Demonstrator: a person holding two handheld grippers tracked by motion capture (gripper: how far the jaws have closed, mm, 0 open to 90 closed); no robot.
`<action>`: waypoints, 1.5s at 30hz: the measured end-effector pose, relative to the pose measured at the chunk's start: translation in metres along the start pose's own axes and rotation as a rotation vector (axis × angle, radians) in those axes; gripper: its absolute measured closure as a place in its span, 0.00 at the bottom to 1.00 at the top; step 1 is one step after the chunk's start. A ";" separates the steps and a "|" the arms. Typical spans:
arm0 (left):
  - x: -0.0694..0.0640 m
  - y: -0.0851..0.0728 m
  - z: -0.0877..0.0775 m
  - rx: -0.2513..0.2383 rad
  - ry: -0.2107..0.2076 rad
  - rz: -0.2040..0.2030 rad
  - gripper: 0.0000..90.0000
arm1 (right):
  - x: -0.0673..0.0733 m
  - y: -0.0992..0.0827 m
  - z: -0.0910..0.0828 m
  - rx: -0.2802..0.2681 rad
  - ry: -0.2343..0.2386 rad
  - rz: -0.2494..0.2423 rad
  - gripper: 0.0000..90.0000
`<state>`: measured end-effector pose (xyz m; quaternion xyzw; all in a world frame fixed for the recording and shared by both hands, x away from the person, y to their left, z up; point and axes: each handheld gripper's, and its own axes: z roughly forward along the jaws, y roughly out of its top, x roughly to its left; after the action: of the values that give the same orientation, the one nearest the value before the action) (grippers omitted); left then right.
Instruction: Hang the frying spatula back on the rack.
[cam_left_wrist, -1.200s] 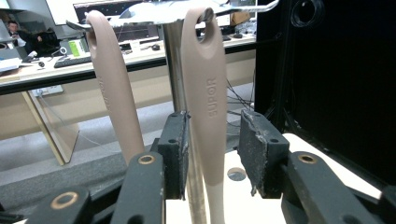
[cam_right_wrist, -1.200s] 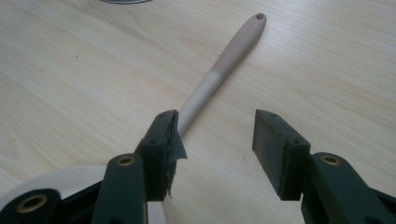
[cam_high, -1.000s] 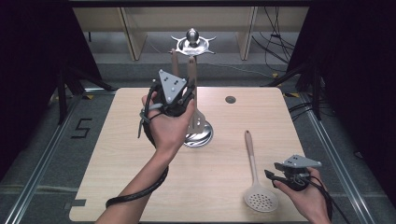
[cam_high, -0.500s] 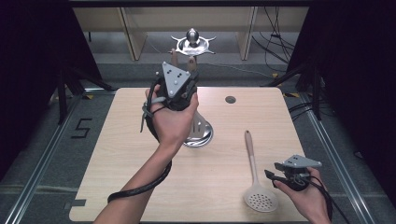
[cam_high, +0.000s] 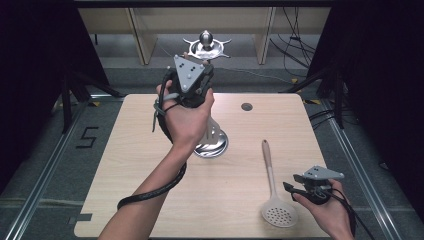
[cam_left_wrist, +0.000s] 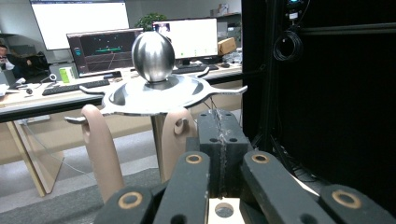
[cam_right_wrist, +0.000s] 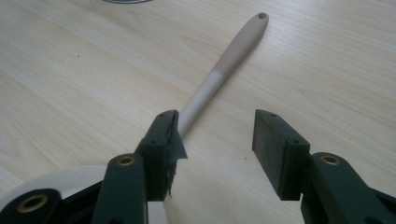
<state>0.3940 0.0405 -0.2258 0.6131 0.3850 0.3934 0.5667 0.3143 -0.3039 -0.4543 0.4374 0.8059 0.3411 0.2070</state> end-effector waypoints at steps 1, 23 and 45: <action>0.000 0.000 0.000 -0.001 0.003 -0.001 1.00 | 0.001 0.001 -0.001 0.003 0.002 0.025 0.57; 0.004 0.001 0.003 -0.001 0.011 0.023 1.00 | 0.002 -0.001 0.000 0.004 0.005 0.022 0.57; 0.012 0.001 -0.001 -0.008 0.022 0.025 1.00 | 0.003 -0.001 0.002 -0.012 0.003 0.025 0.57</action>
<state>0.3978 0.0524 -0.2245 0.6111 0.3820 0.4086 0.5600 0.3138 -0.3008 -0.4566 0.4457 0.7985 0.3492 0.2045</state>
